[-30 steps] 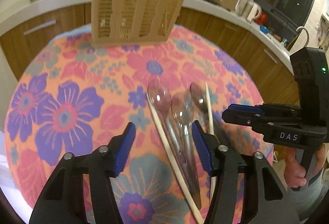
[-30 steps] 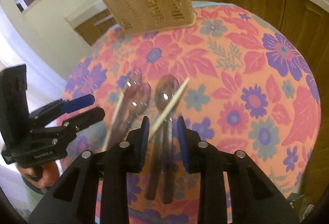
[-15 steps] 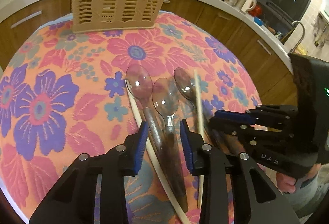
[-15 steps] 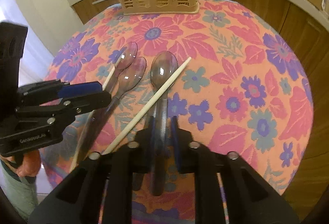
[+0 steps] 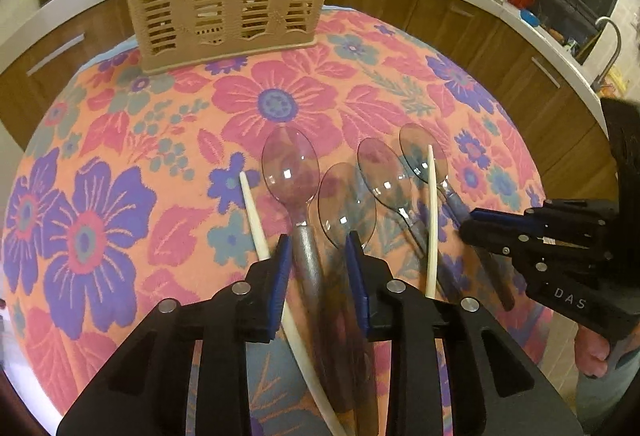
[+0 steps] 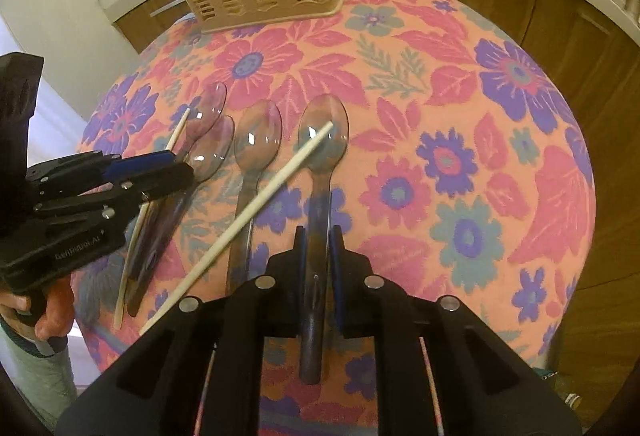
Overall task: Organize utensils
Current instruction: 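Grasp a clear plastic spoon with the right tool while the left tool reaches toward spoons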
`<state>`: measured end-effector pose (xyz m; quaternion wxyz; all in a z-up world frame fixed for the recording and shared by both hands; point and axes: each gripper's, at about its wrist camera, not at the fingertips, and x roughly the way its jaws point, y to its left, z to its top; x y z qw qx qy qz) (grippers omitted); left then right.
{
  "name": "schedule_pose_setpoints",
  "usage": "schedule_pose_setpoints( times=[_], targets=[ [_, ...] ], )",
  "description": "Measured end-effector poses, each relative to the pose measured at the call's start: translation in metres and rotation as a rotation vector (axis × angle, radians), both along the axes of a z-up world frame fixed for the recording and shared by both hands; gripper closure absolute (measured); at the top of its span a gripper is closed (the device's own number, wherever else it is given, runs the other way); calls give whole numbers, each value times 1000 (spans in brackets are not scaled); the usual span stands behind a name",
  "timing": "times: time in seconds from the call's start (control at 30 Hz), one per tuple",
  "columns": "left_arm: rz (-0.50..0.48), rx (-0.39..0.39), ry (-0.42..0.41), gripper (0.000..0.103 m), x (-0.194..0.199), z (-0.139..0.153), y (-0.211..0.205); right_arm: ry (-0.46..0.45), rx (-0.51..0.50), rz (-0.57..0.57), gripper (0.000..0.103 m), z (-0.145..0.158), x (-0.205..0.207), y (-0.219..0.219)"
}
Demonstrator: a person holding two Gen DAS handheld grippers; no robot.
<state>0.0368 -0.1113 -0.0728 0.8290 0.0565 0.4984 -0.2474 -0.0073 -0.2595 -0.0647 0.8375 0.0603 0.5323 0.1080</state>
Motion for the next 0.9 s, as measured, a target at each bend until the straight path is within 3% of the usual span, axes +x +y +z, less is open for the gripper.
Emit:
schedule_pose_setpoints(
  times=[0.2,0.33,0.53,0.67,0.73,0.8,0.9],
  targets=[
    [1,5,17,79,-1,-1,5,66,-28,43,85,2,27,7],
    [-6,23,27,79,-2,0,6,87,-81,66,85,3,40,11],
    [-14,110,3,79,8,-1,-8,129,-103,96,85,3,55,16],
    [-25,142,-6,79,16,-2,-18,131,-173,136,87,3,58,27],
    [-15,160,-18,88,18,-2,-21,131,-183,163,94,3,57,32],
    [-12,191,-44,93,17,-3,-24,124,-184,171,94,4,56,32],
    [10,125,-61,93,17,0,-16,102,-159,157,94,4,51,25]
  ],
)
